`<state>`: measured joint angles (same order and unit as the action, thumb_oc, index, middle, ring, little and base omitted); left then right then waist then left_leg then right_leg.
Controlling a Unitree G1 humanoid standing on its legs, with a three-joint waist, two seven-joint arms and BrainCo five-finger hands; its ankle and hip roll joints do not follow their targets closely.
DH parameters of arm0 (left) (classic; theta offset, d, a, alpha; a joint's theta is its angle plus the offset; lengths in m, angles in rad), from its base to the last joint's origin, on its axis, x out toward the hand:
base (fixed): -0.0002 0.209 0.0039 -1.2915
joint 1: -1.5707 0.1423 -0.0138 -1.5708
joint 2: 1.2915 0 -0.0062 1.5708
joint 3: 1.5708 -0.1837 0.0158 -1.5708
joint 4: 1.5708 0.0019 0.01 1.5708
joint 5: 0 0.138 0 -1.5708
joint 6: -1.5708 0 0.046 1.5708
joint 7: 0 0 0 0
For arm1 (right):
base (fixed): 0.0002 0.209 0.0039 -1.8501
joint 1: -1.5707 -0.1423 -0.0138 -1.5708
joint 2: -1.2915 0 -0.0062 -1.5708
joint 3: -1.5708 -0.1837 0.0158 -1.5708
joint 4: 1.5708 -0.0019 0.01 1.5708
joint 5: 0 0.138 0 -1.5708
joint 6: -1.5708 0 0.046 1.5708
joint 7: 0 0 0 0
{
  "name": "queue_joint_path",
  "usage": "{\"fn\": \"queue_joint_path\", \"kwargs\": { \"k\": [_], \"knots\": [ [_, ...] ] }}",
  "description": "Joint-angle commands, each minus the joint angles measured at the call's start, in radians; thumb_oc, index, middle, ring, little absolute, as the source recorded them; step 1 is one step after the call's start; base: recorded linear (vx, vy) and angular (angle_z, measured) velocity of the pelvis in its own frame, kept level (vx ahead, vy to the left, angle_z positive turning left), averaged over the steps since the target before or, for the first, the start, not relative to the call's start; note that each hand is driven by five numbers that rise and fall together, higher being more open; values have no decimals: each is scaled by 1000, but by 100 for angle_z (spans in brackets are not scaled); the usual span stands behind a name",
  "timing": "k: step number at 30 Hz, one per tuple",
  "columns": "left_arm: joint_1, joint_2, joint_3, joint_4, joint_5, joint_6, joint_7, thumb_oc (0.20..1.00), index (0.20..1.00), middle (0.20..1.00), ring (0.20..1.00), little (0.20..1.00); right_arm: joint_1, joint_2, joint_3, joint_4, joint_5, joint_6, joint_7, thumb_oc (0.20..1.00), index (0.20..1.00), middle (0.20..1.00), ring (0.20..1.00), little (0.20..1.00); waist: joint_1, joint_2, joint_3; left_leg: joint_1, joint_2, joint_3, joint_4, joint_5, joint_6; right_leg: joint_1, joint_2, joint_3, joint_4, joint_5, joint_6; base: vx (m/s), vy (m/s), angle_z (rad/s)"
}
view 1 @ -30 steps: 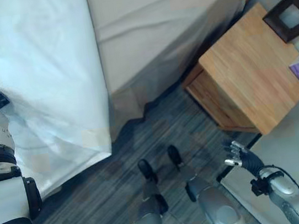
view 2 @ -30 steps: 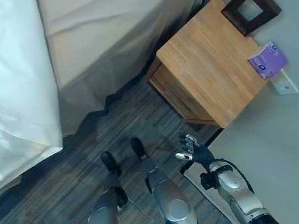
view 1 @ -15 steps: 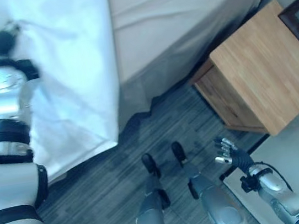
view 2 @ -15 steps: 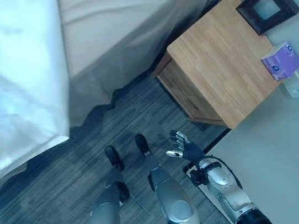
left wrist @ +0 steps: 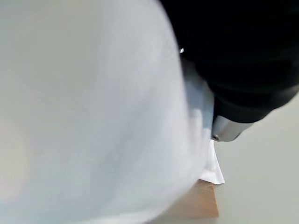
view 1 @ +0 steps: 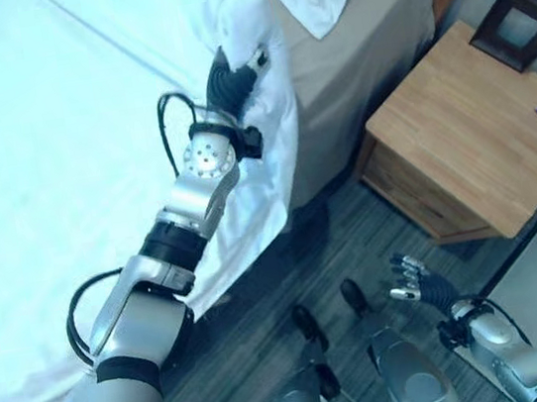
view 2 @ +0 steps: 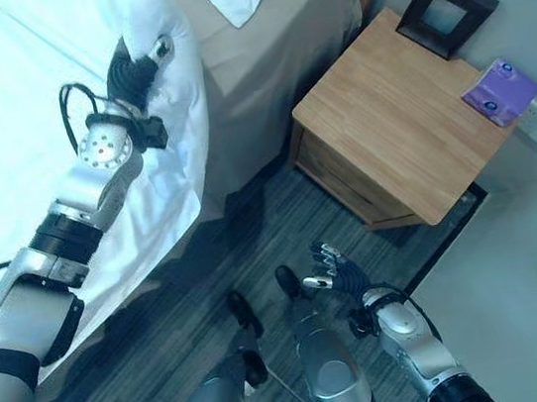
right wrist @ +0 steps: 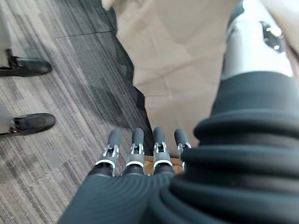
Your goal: Making the bed.
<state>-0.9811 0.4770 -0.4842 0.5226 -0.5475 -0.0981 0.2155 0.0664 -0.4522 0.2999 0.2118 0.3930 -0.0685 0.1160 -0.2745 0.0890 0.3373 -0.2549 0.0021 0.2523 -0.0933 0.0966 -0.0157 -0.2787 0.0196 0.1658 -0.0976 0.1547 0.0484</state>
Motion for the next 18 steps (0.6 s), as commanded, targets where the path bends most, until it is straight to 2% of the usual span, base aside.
{"fn": "queue_joint_path", "kwargs": {
  "k": [1,2,3,11,18],
  "knots": [
    [-72,-160,-59,-72,-54,-97,-143,200,200,200,200,200,77,-70,-25,-61,-5,-17,18,1000,1000,1000,1000,1000,-56,20,-68,70,23,-3,6,-26,-59,0,-44,-50,10,-46,81,8,-13,-5],
    [-59,-153,-56,-75,-55,-96,-150,200,200,200,200,200,84,-73,-30,-60,-5,-14,20,1000,1000,1000,1000,1000,-61,28,-72,72,23,0,6,-25,-61,2,-45,-48,10,-48,79,6,-7,-9],
    [-43,-156,-50,-77,-62,-94,-153,1000,1000,1000,1000,1000,88,-77,-32,-59,-8,-12,23,1000,1000,1000,1000,1000,-65,35,-75,73,21,1,6,-25,-61,3,-46,-46,10,-50,77,5,-13,-6],
    [28,-81,-9,-157,-134,-97,-196,1000,1000,1000,1000,1000,123,-98,-68,-41,-30,-1,45,1000,1000,1000,1000,1000,-61,86,-108,99,23,-5,6,-19,-66,34,-46,-58,10,-65,61,12,-17,-1],
    [121,-14,21,-383,-181,-122,-227,1000,1000,1000,1000,1000,136,-81,-75,-26,-54,-1,43,1000,1000,1000,1000,1000,-31,92,-134,102,27,-29,6,-7,-70,51,-43,-78,10,-74,51,-16,-44,6]
  ]
}}
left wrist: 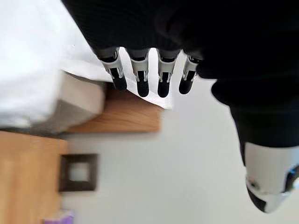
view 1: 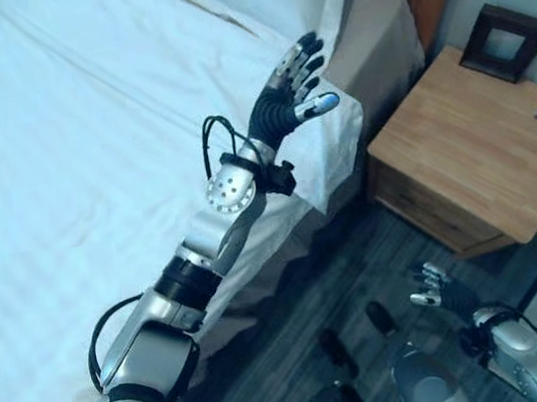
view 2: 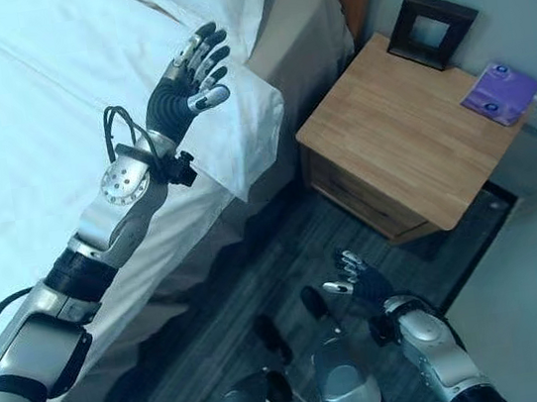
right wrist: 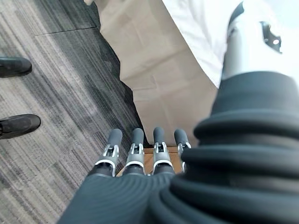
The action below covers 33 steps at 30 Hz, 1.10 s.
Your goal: Making the bed.
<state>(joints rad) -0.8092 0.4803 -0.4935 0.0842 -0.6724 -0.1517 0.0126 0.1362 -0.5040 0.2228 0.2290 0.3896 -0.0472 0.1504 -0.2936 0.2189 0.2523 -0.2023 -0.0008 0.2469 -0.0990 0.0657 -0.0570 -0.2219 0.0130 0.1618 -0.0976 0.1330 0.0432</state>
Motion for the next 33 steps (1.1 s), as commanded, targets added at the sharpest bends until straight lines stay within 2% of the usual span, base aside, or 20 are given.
{"fn": "queue_joint_path", "kwargs": {
  "k": [1,3,4,5,6,7,8,9,10,11,12,14,15,17,22,24,27,29,30,33],
  "knots": [
    [-34,-13,36,29,-63,-71,-31,1000,1000,1000,1000,1000,68,-29,3,-41,-54,-23,9,1000,1000,1000,1000,1000,-6,-40,-50,50,31,-26,12,25,-29,-2,-36,-78,10,-54,55,-23,-51,11],
    [5,-8,52,-17,-83,-73,-43,1000,1000,1000,1000,1000,73,-29,1,-41,-60,-24,10,1000,1000,1000,1000,1000,0,-43,-52,52,31,-31,12,26,-29,2,-34,-83,10,-57,53,-6,-37,14],
    [117,-9,97,-119,-120,-76,-73,1000,1000,1000,1000,1000,72,-22,-12,-36,-65,-26,5,1000,1000,1000,1000,1000,22,-49,-52,58,31,-43,12,27,-29,11,-32,-91,10,-61,50,3,-25,9],
    [122,-8,99,-123,-120,-74,-72,1000,1000,1000,1000,1000,73,-23,-11,-36,-65,-27,5,1000,1000,1000,1000,1000,21,-49,-54,58,31,-43,12,27,-29,11,-32,-91,10,-61,50,7,-41,-4],
    [203,-14,128,-174,-137,-69,-91,1000,1000,1000,1000,1000,73,-19,-26,-39,-61,-28,-1,1000,1000,1000,1000,1000,32,-53,-56,62,31,-47,12,26,-28,17,-30,-95,10,-64,48,0,0,0],
    [284,-25,159,-223,-150,-63,-105,1000,1000,1000,1000,1000,70,-13,-51,-47,-53,-33,-14,903,903,903,903,903,43,-56,-59,65,31,-50,12,26,-27,22,-29,-97,10,-67,47,14,-38,6],
    [374,-36,194,-264,-175,-55,-127,1000,1000,1000,1000,1000,60,-10,-84,-50,-41,-43,-30,200,200,200,200,200,56,-60,-62,68,32,-53,12,25,-25,28,-28,-101,10,-71,45,22,-31,16],
    [459,-42,223,-288,-199,-46,-144,1000,1000,1000,1000,1000,39,-16,-116,-62,-35,-53,-48,200,200,200,200,200,68,-63,-67,73,33,-56,12,23,-23,33,-27,-103,10,-73,43,52,-29,10],
    [646,-60,281,-279,-208,-28,-170,1000,1000,1000,1000,1000,-34,-31,-187,-72,-24,-82,-88,200,200,200,200,200,96,-70,-75,85,34,-66,12,18,-20,50,-25,-109,10,-82,41,38,-22,11],
    [647,-59,282,-280,-208,-27,-170,1000,1000,1000,1000,1000,-35,-31,-185,-72,-24,-82,-88,200,200,200,200,200,96,-70,-77,81,34,-65,12,21,-20,46,-25,-108,10,-79,40,62,-27,6],
    [759,-37,302,-274,-197,-11,-189,1000,1000,1000,1000,1000,-116,-52,-220,-83,-24,-104,-123,200,200,200,200,200,121,-75,-88,94,32,-74,12,15,-16,66,-25,-115,10,-89,38,21,-20,20],
    [803,-22,316,-278,-205,-3,-189,1000,1000,1000,1000,1000,-185,-71,-220,-70,-11,-111,-145,200,200,200,200,200,139,-77,-95,95,31,-81,12,19,-14,70,-27,-120,10,-87,36,20,-25,35],
    [890,-8,333,-280,-240,15,-186,1000,1000,1000,1000,1000,-302,-106,-204,-64,14,-117,-171,200,200,200,200,200,175,-79,-100,102,25,-101,12,21,-13,83,-31,-134,10,-90,31,10,-30,22],
    [944,10,343,-296,-272,26,-180,1000,1000,1000,1000,1000,-418,-135,-164,-55,42,-114,-186,200,200,200,200,200,214,-80,-105,109,18,-126,12,21,-13,101,-37,-156,10,-98,28,-10,-25,20],
    [1006,6,333,-284,-338,49,-157,1000,1000,1000,1000,1000,-691,-125,-32,18,55,-107,-236,200,200,200,200,200,276,-83,-112,102,10,-164,12,34,-11,116,-41,-196,10,-98,23,-7,-17,47],
    [1008,24,318,-278,-342,53,-160,1000,1000,1000,1000,1000,-811,-136,21,104,51,-95,-251,200,200,200,200,200,297,-85,-112,98,7,-175,12,37,-11,118,-41,-205,10,-98,21,-12,2,38],
    [1002,38,272,-271,-357,55,-149,1000,1000,1000,1000,1000,-1080,-105,120,414,165,-76,-257,200,200,200,200,200,345,-87,-104,78,2,-200,12,49,-13,105,-43,-230,10,-94,20,-42,-4,22],
    [997,39,264,-268,-358,54,-149,1000,1000,1000,1000,1000,-1137,-96,135,497,187,-72,-253,200,200,200,200,200,357,-84,-101,71,0,-202,12,51,-13,98,-43,-233,10,-92,21,-37,5,5],
    [989,49,258,-266,-358,47,-147,1000,1000,1000,1000,1000,-1227,-97,163,627,206,-59,-251,200,200,200,200,200,375,-77,-96,57,-4,-204,12,57,-15,83,-46,-236,10,-87,22,-41,9,4],
    [980,50,253,-257,-360,40,-149,1000,1000,1000,1000,1000,-1359,-107,195,830,223,-40,-234,200,200,200,200,200,405,-60,-92,30,-8,-209,12,65,-18,52,-49,-237,10,-81,26,-16,7,2]
  ]
}}
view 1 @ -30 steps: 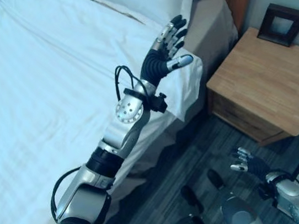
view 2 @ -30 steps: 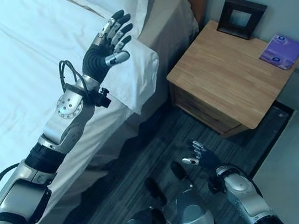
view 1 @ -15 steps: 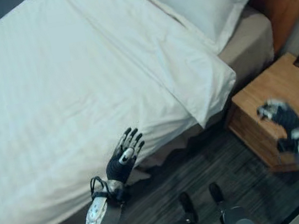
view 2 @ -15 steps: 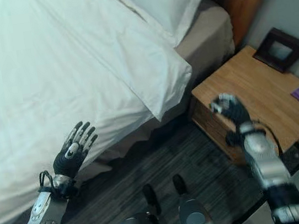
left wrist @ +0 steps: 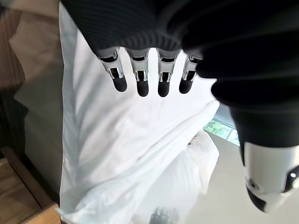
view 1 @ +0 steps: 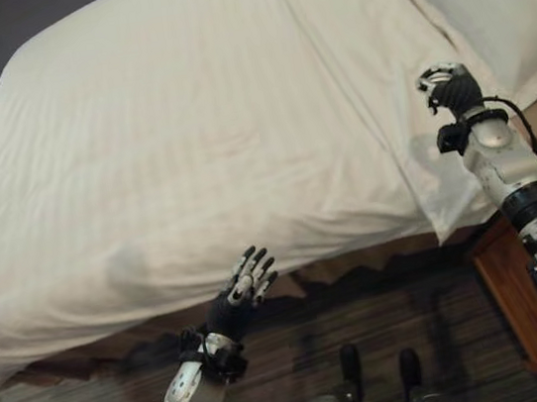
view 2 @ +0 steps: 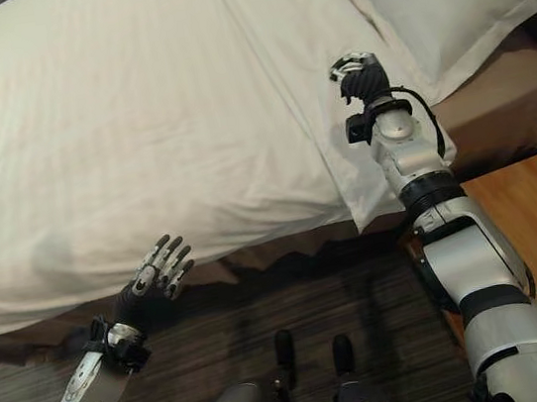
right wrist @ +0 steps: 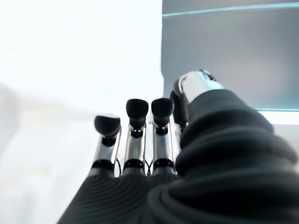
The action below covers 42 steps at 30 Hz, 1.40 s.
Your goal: Making the bed.
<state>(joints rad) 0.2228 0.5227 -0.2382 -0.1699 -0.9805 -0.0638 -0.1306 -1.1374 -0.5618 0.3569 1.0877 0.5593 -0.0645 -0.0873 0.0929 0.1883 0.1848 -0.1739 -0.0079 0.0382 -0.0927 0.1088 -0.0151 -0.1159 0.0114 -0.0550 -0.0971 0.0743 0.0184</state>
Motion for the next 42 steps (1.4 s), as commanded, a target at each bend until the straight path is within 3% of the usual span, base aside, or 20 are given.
{"fn": "queue_joint_path", "kwargs": {
  "k": [1,5,8,12,18,24,28,34,37,38,39,40,41,42],
  "knots": [
    [-52,6,-4,1,-54,-49,-8,1000,1000,1000,1000,1000,-103,-58,59,-1,63,-19,9,200,200,200,200,200,24,-26,-23,-4,-1,0,5,24,-61,-61,-47,-19,10,-21,52,-5,1,7],
    [-70,-1,-17,18,-51,-54,-10,1000,1000,1000,1000,1000,-149,-85,42,100,106,-8,28,200,200,200,200,200,49,-8,-10,-34,-7,0,5,31,-63,-89,-50,-20,10,-17,57,-18,-9,-2],
    [-104,-4,-28,33,-31,-62,-13,1000,1000,1000,1000,1000,-147,-123,49,183,112,24,66,200,200,200,200,200,73,36,21,-90,-17,1,5,45,-68,-156,-61,-14,10,-2,62,-80,4,4],
    [-104,-29,-41,35,-8,-62,-11,1000,1000,1000,1000,1000,-68,-117,3,185,143,31,87,200,200,200,200,200,84,62,39,-124,-19,14,5,52,-71,-194,-63,3,10,5,67,-8,8,-7],
    [-84,-122,-38,74,39,-48,-27,1000,1000,1000,1000,1000,339,6,-161,178,238,28,159,200,200,200,200,200,21,85,82,-108,-17,44,5,36,-65,-192,-62,31,10,0,67,46,22,-20],
    [-57,-181,19,96,36,-53,-32,1000,1000,1000,1000,1000,781,121,-384,118,361,-10,175,200,200,200,200,200,-87,63,97,-90,-18,66,5,9,-57,-188,-59,45,10,-11,66,61,18,-3],
    [-46,-203,38,100,29,-63,-19,1000,1000,1000,1000,1000,923,162,-439,93,358,-22,168,200,200,200,200,200,-129,48,97,-86,-17,74,5,2,-54,-187,-58,53,10,-9,67,22,5,-22],
    [-31,-189,45,131,63,-59,-19,1000,1000,1000,1000,1000,1046,186,-392,-103,293,-39,167,200,200,200,200,200,-166,21,84,-59,-13,82,5,-11,-48,-167,-56,57,10,-6,70,2,7,-10],
    [-14,-176,49,222,132,-42,-20,1000,1000,1000,1000,1000,1132,197,-338,-326,239,-35,174,200,200,200,200,200,-182,-14,48,-7,-6,81,5,-29,-44,-113,-56,50,10,-11,69,34,-13,7],
    [-14,-165,45,270,190,-33,-19,1000,1000,1000,1000,1000,1165,194,-294,-442,183,-26,181,200,200,200,200,200,-187,-42,25,40,0,77,5,-39,-43,-61,-56,39,10,-18,70,28,-9,8],
    [-14,-165,46,271,190,-33,-19,1000,1000,1000,1000,1000,1165,194,-294,-443,183,-25,180,200,200,200,200,200,-187,-42,23,38,0,78,5,-37,-43,-64,-56,39,10,-17,70,58,-18,7],
    [-11,-164,41,276,201,-26,-20,1000,1000,1000,1000,1000,1183,202,-289,-464,178,-20,177,426,426,426,426,426,-188,-54,5,58,0,72,5,-42,-40,-42,-55,36,10,-18,69,36,-9,5],
    [-11,-168,34,300,212,-16,-18,1000,1000,1000,1000,1000,1194,212,-272,-490,166,-17,180,953,953,953,953,953,-187,-66,-9,74,2,68,5,-45,-38,-24,-55,31,10,-21,70,57,0,16],
    [-12,-174,25,335,234,-11,-17,1000,1000,1000,1000,1000,1202,210,-253,-541,136,-15,180,1000,1000,1000,1000,1000,-189,-80,-27,96,5,64,5,-50,-37,0,-55,25,10,-23,70,51,10,23]
  ]
}}
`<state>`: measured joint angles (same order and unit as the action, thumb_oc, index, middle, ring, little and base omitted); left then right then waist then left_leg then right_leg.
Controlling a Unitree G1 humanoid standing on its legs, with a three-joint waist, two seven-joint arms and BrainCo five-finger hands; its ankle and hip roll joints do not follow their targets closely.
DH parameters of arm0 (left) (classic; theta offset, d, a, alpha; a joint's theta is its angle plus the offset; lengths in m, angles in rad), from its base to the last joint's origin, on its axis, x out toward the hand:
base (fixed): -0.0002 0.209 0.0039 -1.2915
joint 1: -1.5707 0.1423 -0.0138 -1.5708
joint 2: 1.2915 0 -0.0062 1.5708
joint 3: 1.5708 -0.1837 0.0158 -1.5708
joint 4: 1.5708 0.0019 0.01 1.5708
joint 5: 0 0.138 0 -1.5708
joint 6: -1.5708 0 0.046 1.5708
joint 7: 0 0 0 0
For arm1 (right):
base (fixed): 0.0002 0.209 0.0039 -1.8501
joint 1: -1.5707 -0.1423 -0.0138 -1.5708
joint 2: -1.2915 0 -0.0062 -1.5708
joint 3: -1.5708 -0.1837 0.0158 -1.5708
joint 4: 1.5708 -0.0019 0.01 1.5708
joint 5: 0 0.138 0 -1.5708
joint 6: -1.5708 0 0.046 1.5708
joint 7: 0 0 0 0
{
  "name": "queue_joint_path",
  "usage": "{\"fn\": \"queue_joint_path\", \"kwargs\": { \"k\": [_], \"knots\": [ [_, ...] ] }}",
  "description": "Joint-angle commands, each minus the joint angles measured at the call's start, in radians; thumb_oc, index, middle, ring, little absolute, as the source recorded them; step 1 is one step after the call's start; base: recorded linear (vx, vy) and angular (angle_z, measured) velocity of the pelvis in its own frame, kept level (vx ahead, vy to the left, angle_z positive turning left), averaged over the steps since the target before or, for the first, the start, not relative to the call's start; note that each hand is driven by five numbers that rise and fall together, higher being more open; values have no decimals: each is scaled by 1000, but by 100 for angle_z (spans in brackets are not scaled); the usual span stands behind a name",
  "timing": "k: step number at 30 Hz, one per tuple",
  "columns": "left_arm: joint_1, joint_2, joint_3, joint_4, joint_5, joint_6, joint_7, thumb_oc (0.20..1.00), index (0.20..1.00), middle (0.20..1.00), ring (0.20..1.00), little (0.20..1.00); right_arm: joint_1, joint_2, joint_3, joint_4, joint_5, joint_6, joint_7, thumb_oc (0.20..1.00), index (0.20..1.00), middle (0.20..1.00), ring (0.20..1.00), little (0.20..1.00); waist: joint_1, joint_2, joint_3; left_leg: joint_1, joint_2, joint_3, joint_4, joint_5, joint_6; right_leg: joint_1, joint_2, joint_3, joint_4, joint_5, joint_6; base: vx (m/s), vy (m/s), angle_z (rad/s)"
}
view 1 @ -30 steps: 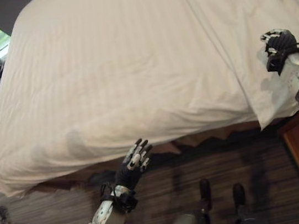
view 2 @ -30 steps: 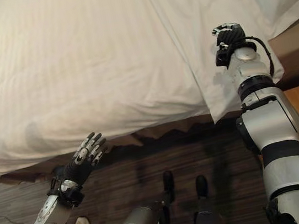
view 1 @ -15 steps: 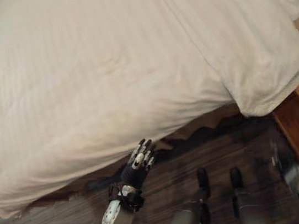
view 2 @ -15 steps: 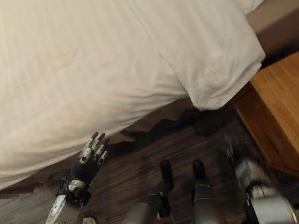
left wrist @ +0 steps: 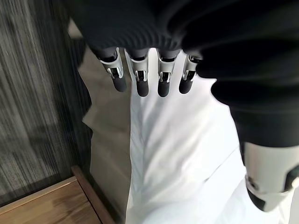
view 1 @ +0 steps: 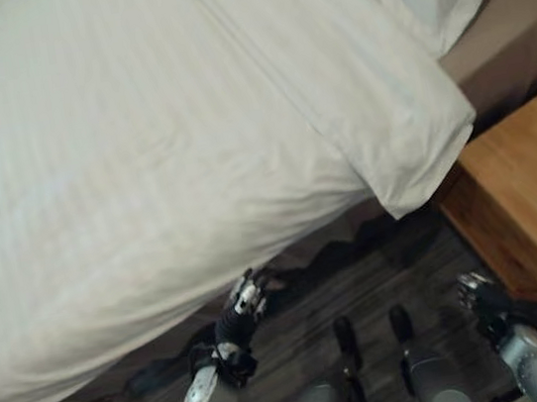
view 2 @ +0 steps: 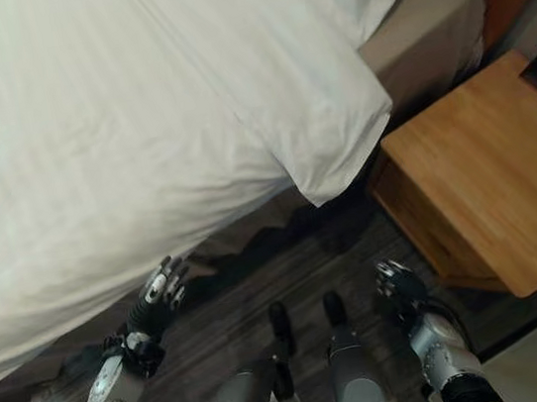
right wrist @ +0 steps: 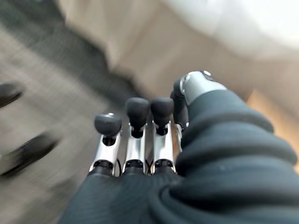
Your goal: Making the bed.
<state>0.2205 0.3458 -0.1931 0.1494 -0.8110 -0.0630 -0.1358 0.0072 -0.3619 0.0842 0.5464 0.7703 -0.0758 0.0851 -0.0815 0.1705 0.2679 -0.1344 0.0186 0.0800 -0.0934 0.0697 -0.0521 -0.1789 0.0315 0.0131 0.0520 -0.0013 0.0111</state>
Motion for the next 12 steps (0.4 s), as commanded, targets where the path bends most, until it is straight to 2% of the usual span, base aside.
{"fn": "queue_joint_path", "kwargs": {
  "k": [1,3,6,8,12],
  "knots": [
    [-12,3,-25,33,89,-7,-8,1000,1000,1000,1000,1000,69,12,29,-21,-92,1,5,1000,1000,1000,1000,1000,-17,-73,-121,74,-23,18,6,-15,2,84,-75,-48,-139,52,78,52,15,30],
    [-7,-22,-36,89,115,5,3,1000,1000,1000,1000,1000,88,9,59,-119,-181,-6,-10,1000,1000,1000,1000,1000,-18,-105,-150,121,-21,7,6,-29,10,137,-69,-56,-134,42,79,38,31,23],
    [-2,-35,-37,110,120,6,11,1000,1000,1000,1000,1000,98,15,64,-145,-195,-7,-15,1000,1000,1000,1000,1000,-17,-114,-158,138,-20,7,6,-35,14,152,-68,-53,-132,38,79,19,28,13],
    [20,-61,-43,136,144,11,26,1000,1000,1000,1000,1000,115,40,82,-181,-217,-11,-28,1000,1000,1000,1000,1000,-7,-138,-185,173,-19,7,6,-50,24,186,-65,-56,-126,25,80,43,19,2],
    [37,-78,-51,182,177,17,40,1000,1000,1000,1000,1000,124,59,116,-189,-226,-7,-39,1000,1000,1000,1000,1000,3,-157,-203,203,-19,5,6,-63,31,217,-65,-62,-118,15,81,0,0,0]
  ]
}}
